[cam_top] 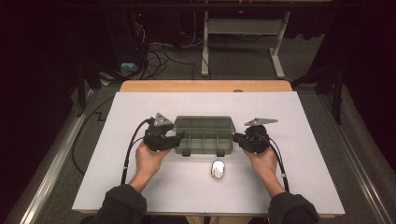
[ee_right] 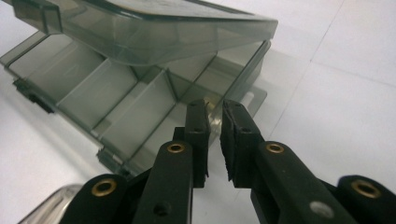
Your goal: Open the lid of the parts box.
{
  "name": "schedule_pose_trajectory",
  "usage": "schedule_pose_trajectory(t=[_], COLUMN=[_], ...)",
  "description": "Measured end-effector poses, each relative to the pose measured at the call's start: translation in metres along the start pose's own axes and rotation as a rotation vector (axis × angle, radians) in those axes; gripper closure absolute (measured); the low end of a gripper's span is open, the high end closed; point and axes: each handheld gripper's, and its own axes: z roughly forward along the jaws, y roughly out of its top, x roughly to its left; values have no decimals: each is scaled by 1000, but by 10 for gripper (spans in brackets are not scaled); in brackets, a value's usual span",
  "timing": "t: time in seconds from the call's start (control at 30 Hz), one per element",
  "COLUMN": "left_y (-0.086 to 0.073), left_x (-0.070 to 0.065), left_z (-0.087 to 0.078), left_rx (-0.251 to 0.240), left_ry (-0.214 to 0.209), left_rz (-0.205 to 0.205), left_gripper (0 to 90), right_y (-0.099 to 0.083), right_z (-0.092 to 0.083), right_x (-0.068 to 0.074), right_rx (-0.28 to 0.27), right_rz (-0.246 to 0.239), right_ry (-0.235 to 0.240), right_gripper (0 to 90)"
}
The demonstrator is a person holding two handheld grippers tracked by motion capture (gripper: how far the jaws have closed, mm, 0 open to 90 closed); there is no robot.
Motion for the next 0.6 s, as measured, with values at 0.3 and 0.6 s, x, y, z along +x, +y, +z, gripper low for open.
schedule_pose_trajectory(t=[0.3,0.6], left_y=[4,17], left_x=[5,5], left_z=[0,-2], left_rx=[-24,-35], left_ry=[-21,-3], left_rz=[-33,-9], left_gripper=[437,438], right_y=[13,19], right_z=[14,23], right_x=[1,0], right_rx=[51,92], right_rz=[22,37], right_ry=[-41,-61], right_gripper=[765,742])
